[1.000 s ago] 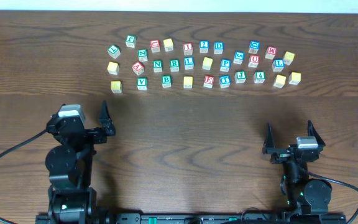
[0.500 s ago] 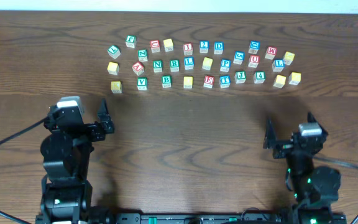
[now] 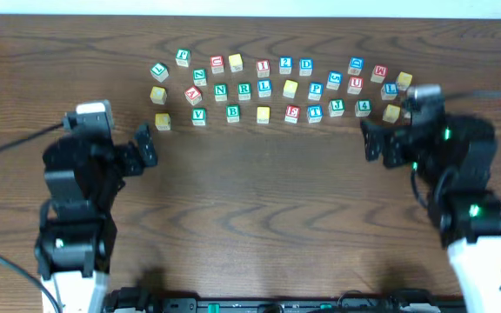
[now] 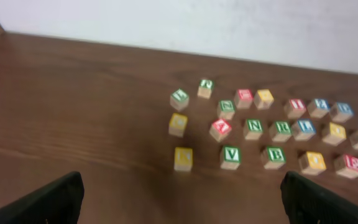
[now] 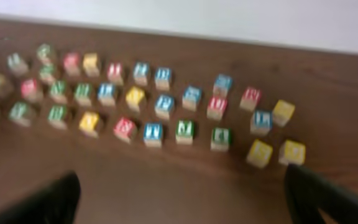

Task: Spell out NEURIPS
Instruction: 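Raise both arms and extend them forward over the block rows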

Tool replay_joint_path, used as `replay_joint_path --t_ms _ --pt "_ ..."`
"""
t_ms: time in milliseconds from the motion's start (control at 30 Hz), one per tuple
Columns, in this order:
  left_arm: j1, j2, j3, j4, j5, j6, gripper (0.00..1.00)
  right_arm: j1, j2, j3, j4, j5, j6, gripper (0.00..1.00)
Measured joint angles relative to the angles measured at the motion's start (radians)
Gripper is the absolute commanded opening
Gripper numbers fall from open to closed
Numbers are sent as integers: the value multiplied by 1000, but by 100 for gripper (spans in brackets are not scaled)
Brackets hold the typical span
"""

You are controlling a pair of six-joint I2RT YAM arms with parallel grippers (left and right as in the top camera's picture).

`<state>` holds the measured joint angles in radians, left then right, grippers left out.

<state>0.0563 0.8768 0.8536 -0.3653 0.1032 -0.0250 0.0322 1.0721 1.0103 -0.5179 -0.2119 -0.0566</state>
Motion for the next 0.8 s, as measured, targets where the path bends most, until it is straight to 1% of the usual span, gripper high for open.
replay_joint_path --t_ms 200,300,567,667,800 --pt "0 194 216 -142 31 7 100 0 190 278 -206 -10 2 99" --pt "0 305 349 -241 56 23 100 0 277 398 -298 -24 2 99" --pt "0 626 787 -537 85 41 100 0 518 697 -522 -107 -5 99" --pt "-2 697 879 -605 86 52 100 0 595 790 -617 -115 -13 99" --pt "-5 742 914 -625 87 58 100 0 671 851 -629 -124 -17 99"
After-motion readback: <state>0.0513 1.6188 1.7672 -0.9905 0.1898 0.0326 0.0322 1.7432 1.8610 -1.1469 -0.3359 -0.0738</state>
